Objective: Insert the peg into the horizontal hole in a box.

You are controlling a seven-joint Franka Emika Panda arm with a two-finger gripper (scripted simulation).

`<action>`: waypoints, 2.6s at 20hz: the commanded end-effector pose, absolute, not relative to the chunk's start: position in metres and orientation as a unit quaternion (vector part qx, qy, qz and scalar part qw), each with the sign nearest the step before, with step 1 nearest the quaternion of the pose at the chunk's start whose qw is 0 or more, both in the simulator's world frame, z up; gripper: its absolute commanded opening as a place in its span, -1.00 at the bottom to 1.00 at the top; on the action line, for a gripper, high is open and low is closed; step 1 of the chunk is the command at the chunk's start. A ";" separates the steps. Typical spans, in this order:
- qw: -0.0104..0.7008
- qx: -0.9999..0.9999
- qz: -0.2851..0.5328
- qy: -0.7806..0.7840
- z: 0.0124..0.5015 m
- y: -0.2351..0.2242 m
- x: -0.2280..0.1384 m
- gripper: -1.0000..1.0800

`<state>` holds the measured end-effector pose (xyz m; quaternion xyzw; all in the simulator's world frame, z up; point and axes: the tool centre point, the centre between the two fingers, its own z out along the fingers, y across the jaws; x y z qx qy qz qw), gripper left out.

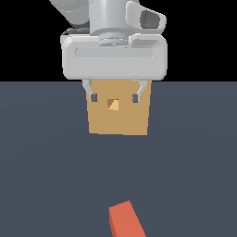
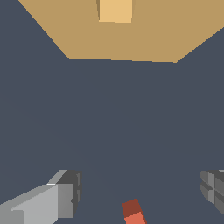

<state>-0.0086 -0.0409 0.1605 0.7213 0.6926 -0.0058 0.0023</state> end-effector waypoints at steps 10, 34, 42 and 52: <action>0.002 0.713 -0.006 0.701 0.155 -0.058 -0.009 0.92; 0.001 0.623 -0.002 0.782 0.095 -0.242 0.018 0.92; 0.000 0.595 -0.001 0.804 0.078 -0.293 0.037 0.92; 0.000 0.577 0.000 0.817 0.067 -0.323 0.052 0.92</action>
